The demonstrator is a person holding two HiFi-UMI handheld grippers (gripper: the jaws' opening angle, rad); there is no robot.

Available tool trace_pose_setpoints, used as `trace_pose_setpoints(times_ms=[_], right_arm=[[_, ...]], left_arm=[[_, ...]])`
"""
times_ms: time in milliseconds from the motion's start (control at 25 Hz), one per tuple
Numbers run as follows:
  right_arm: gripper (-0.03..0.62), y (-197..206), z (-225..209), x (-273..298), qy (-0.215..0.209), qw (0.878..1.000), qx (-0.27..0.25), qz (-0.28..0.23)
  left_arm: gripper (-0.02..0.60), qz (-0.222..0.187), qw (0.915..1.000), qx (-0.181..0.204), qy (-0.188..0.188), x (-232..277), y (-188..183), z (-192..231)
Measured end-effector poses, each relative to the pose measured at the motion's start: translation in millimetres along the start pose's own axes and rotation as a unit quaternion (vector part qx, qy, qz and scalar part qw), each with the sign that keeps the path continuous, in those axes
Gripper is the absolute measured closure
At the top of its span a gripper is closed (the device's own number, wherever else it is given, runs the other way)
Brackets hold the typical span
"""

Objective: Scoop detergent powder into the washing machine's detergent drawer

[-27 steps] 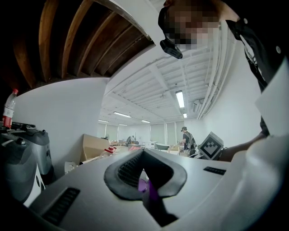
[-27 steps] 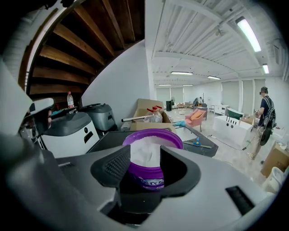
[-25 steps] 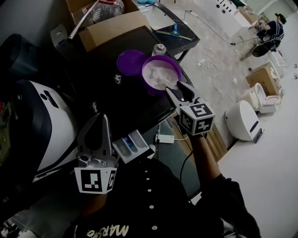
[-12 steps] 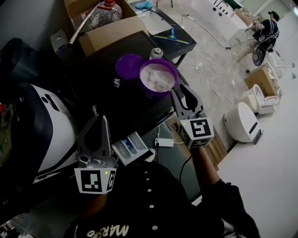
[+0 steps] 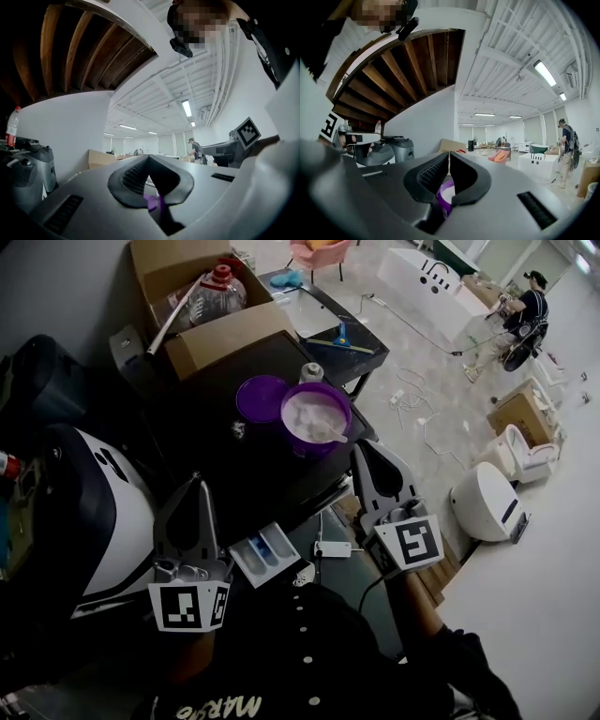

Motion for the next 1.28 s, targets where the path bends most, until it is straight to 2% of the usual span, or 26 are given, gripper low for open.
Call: trace_pose_setpoints(times_ms=[120,360,600,1280], right_arm=[[0.559,-3.6,-0.9,-13.9,0.004,1.000,-0.005,0.006],[0.559,-23.8,8.9,-21.7,0.014,0.999,0.005,-0.033],[0.562,-24.5,15.1,-25.7,0.007,1.000,-0.004,-0.028],[0.565,-21.5,20.7,-31.9,-0.001,1.000,-0.007,-0.026]], left_arm=[[0.572,-0.007,0.9999,-0.001,-0.009,-3.4,-6.1,6.0],[0.572,-0.024,0.9994,0.004,-0.023,-12.8,-15.2,16.9],[0.572,-0.027,0.9991,0.003,-0.034,-20.6,-17.3,19.5],[0.572,-0.023,0.9992,0.006,-0.031,-29.4,-17.4,7.8]])
Point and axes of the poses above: the fingertips, and each gripper's own axes: x forward along the fingers, z to its left, y out of its underside, the point moved 7 cm from there along -x, backward along the fingers, and after that the axes turned 8 degrees about -y, right-handed, at the moved point
